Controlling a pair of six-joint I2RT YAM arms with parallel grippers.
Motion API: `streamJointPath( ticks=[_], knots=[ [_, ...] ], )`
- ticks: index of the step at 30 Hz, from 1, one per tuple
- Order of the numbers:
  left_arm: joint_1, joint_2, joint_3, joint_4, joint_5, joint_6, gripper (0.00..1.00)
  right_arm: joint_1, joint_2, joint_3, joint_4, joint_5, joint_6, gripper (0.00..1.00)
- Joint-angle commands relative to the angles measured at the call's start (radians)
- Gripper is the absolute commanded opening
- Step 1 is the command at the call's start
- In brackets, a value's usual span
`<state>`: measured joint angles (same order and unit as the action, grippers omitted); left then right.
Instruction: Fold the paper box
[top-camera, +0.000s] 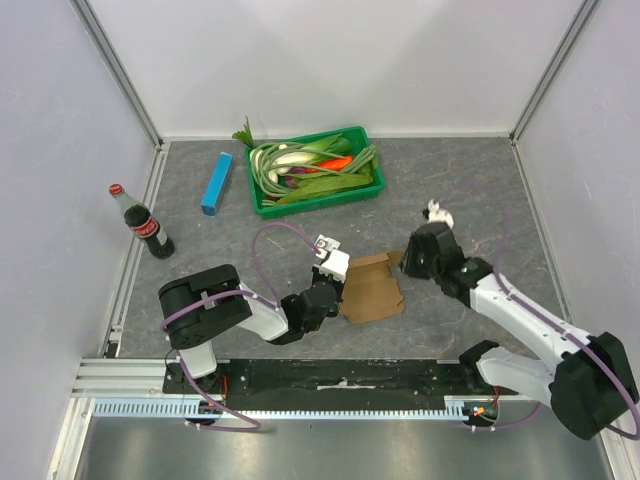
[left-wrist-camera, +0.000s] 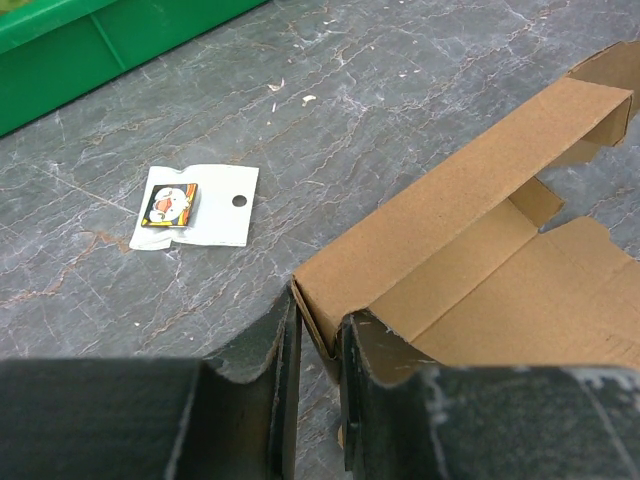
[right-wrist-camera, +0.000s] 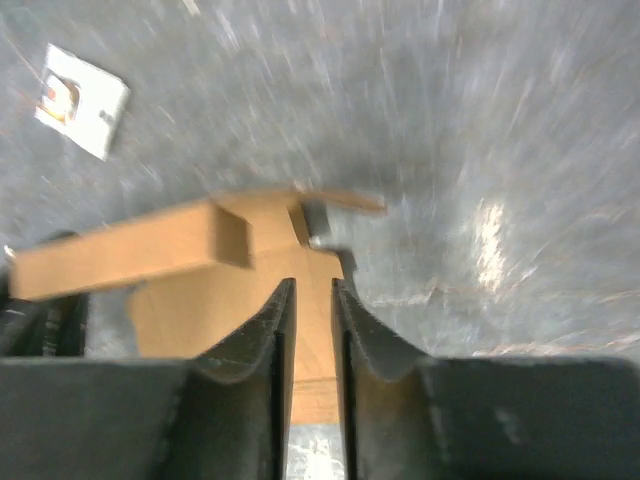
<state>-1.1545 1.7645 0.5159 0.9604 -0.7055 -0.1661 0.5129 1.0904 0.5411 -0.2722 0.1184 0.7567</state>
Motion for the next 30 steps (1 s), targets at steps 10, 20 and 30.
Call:
streamJointPath(
  ticks=[10,20,30],
  knots=[
    [-0.005,0.018,0.001,0.075,-0.026,0.03,0.02,-0.004,0.261,0.485,-0.426,0.14,-0.701,0.53],
    [-0.007,0.001,-0.004,0.087,-0.031,0.066,0.02,-0.004,0.261,0.453,-0.298,-0.115,-0.948,0.38],
    [-0.007,0.024,0.004,0.093,-0.025,0.068,0.02,-0.001,0.276,0.425,-0.252,-0.142,-0.993,0.4]
  ],
)
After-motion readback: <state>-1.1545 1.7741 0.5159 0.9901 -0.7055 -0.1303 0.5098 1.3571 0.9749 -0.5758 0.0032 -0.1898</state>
